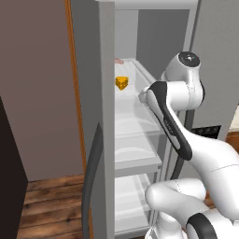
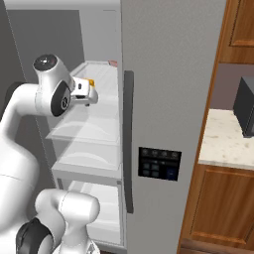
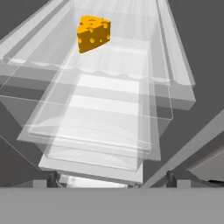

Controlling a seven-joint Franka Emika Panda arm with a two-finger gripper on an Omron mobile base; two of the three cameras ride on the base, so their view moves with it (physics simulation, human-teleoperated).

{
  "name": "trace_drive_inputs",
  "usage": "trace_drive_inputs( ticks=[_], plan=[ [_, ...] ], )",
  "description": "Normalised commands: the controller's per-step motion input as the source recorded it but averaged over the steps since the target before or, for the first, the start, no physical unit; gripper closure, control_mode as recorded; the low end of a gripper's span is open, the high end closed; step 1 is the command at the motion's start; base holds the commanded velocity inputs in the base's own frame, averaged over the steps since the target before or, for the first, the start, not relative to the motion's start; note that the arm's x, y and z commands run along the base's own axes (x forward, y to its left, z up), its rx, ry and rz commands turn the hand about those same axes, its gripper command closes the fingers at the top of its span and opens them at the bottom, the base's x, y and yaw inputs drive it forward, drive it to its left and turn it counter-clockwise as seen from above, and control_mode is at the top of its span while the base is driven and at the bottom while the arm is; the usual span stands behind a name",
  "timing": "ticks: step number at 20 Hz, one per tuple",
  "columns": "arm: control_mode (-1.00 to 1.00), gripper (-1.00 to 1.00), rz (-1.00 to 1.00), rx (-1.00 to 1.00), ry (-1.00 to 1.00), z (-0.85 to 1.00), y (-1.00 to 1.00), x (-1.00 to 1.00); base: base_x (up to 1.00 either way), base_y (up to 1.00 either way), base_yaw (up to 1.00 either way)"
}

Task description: Pick the cheese from the fridge and the cheese grater from the cabinet and place them next to the salad bowl.

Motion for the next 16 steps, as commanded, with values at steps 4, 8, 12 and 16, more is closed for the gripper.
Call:
trace_drive_inputs(
  ticks=[4, 8, 12, 16],
  plan=[
    [-1.0, -1.0, 0.0, 0.0, -0.11, 0.03, 0.0, 0.05, 0.0, 0.0, 0.0],
    [-1.0, -1.0, 0.0, 0.0, -0.1, 0.09, 0.01, 0.08, 0.0, 0.0, 0.0],
    [-1.0, -1.0, 0.0, 0.0, -0.1, 0.14, 0.11, 0.19, 0.0, 0.0, 0.0],
    [-1.0, -1.0, 0.0, 0.0, -0.08, 0.12, 0.2, 0.39, 0.0, 0.0, 0.0]
  ],
)
